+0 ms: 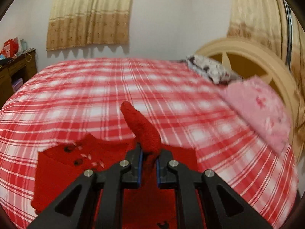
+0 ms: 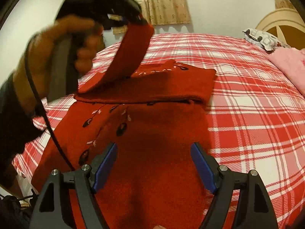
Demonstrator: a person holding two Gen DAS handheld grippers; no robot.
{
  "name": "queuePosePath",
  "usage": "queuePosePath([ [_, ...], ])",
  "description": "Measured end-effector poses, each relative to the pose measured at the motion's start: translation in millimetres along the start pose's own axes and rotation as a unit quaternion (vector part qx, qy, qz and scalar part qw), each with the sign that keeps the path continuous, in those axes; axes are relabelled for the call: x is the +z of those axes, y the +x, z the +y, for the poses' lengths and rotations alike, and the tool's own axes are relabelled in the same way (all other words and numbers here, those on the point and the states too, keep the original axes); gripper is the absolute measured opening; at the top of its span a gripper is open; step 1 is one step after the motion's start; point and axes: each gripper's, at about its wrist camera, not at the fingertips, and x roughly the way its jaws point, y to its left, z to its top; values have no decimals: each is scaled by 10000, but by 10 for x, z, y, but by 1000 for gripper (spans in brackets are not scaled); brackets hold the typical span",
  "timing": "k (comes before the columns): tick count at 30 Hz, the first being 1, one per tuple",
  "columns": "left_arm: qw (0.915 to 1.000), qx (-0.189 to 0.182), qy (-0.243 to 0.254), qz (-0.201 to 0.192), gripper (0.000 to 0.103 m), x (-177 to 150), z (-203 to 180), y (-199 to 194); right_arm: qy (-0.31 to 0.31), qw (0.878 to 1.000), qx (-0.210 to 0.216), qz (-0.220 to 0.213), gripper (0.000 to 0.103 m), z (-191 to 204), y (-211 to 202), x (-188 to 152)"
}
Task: Fold small clothes
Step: 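Open the left gripper to release the folded sleeve onto the sweater, then grasp the sweater body with the right gripper and smooth the folded sleeves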
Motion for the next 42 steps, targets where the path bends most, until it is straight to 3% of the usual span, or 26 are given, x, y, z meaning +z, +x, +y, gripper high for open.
queuePosePath([
  [7, 9978, -238, 398, 467, 27, -232, -223, 168, 145, 9998, 114, 0, 80, -86, 39, -75],
  [10, 9974, -296, 635, 177, 42, -237, -197, -34, 143, 9999, 89, 33, 80, -110, 64, -109],
  [12, 9966, -117, 806, -88, 61, -269, -49, -243, 128, 9999, 51, 38, 80, -128, 75, -119],
  [15, 9953, 250, 897, -271, 67, -330, 238, -417, 130, 9999, 48, 36, 80, -141, 75, -119],
  [19, 9892, 1101, 943, -226, 73, -597, 861, -578, 73, 10000, -19, -4, 80, -131, -7, -61],
  [20, 9860, 1395, 902, -115, 73, -716, 1093, -614, 43, 10000, -42, -22, 80, -128, -37, -26],
  [23, 9808, 1794, 723, 262, 73, -970, 1525, -632, 45, 10000, -14, -40, 80, -145, -87, 130],
  [28, 9812, 1838, 201, 557, 73, -1226, 1897, -643, 350, 9992, 197, 30, 79, -237, 59, 544],
  [30, 9830, 1749, -23, 553, 73, -1249, 1923, -641, 441, 9988, 160, 127, 72, -258, 177, 696],
  [38, 9879, 1435, -21, 584, 77, -1304, 1828, -520, 457, 9978, 53, 481, 69, -220, 599, 967],
  [41, 9805, 1865, 36, 611, 80, -1262, 1874, -376, 431, 9973, -19, 588, 69, -205, 720, 974],
  [42, 9790, 1942, 16, 613, 87, -1265, 1897, -371, 424, 9973, -43, 597, 69, -212, 760, 980],
])
